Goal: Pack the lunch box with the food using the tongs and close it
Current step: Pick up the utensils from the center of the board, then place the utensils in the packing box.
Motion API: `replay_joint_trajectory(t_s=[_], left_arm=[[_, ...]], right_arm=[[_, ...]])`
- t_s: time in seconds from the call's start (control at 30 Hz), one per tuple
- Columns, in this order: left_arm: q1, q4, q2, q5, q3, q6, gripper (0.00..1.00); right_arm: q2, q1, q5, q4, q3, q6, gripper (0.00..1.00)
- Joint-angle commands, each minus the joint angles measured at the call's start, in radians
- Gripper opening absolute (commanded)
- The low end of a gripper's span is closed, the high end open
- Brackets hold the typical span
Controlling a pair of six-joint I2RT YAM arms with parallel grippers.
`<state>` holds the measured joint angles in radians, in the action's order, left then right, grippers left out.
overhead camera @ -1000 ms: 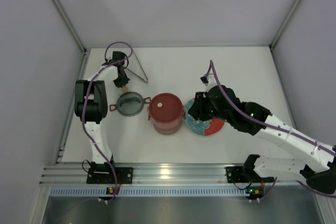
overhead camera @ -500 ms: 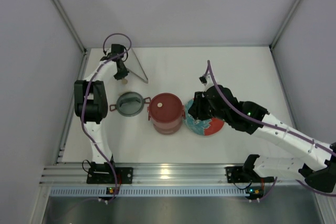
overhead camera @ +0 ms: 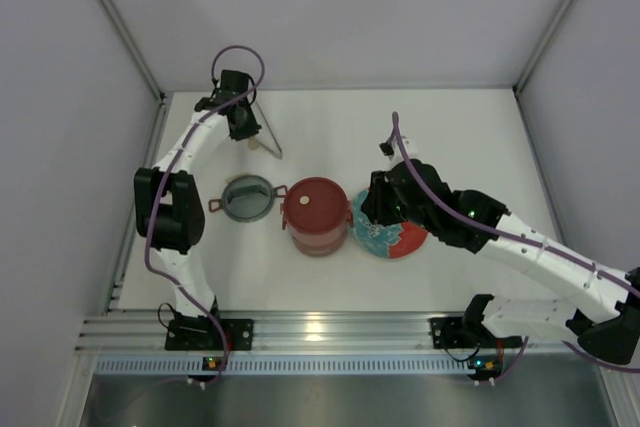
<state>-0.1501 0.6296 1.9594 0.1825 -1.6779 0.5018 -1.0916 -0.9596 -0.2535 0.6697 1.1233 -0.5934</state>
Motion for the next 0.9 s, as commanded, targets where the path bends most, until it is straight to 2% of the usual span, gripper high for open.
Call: replay_joint_trajectory(t_s=[0.0,0.17,0.23,0.57,0.87], left_arm=[[-0.055,0.051,-0.114,-0.052,-0.059,-0.045,0.01],[-0.160,0.136,-0.183,-0.052,-0.079,-0.092,0.02],[-0.209,0.145,-0.215,-0.054,-0.057,-0.109,0.03],[-0.316,0.165,-0.428,-0.120,0.107,-0.108,0.04],[-0.442,0.173,-0.478,-0.137,0.188,-0.089,0.04]], right_arm=[[0.001,0.002,-0.056,0.034,0.067,0.023,0.26],[0.015,0.007,-0.099,0.060,0.078,0.026,0.27],[0.021,0.009,-0.116,0.074,0.084,0.030,0.27],[0.064,0.024,-0.207,0.126,0.102,0.029,0.29],[0.068,0.030,-0.237,0.143,0.121,0.026,0.29]])
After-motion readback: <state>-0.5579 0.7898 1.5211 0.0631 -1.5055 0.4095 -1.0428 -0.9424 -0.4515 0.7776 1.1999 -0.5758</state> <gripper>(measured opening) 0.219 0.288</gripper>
